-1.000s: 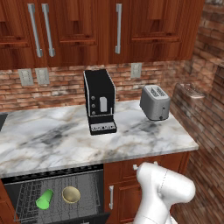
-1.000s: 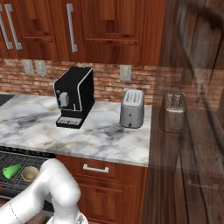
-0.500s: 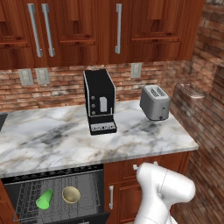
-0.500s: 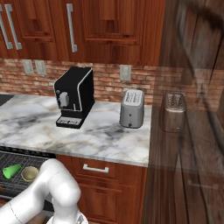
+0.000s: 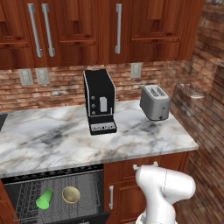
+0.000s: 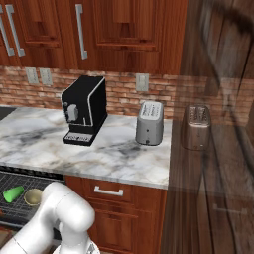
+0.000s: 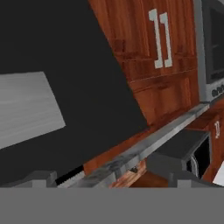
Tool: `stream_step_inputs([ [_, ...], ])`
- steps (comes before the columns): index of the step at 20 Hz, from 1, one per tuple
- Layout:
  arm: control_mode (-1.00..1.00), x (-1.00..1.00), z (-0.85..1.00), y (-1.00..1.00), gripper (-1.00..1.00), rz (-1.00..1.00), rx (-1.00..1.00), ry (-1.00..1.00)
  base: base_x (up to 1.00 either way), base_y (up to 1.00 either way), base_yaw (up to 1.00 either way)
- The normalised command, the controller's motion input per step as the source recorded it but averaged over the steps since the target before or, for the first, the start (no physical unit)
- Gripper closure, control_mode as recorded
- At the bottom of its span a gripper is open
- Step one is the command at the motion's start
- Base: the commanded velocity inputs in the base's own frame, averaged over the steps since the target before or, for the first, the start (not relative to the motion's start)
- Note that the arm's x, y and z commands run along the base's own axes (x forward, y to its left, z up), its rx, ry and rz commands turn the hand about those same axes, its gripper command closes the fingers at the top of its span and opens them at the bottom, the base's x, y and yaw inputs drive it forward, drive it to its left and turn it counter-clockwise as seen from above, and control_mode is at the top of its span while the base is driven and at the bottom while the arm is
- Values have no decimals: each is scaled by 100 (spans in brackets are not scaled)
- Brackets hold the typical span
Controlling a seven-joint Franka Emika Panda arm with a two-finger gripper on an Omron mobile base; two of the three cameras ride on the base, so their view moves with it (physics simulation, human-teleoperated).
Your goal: Pick up the cup and bowl from the counter, place them in the dishwasher, and close the dishwasher door.
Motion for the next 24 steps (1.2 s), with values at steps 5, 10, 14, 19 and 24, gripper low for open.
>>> stream_step_inputs([
  [5,-100,80,-74,-94,-100,-17,0,-26,0,0,0],
  [10,-100,90,-69,-73,-100,-17,0,-21,0,0,0],
  [14,-100,91,-81,-56,-100,-12,1,-15,0,0,0],
  [19,-100,91,-79,-58,-100,-12,0,-15,0,0,0],
  [24,-100,87,-75,-57,-100,-14,0,-15,0,0,0],
])
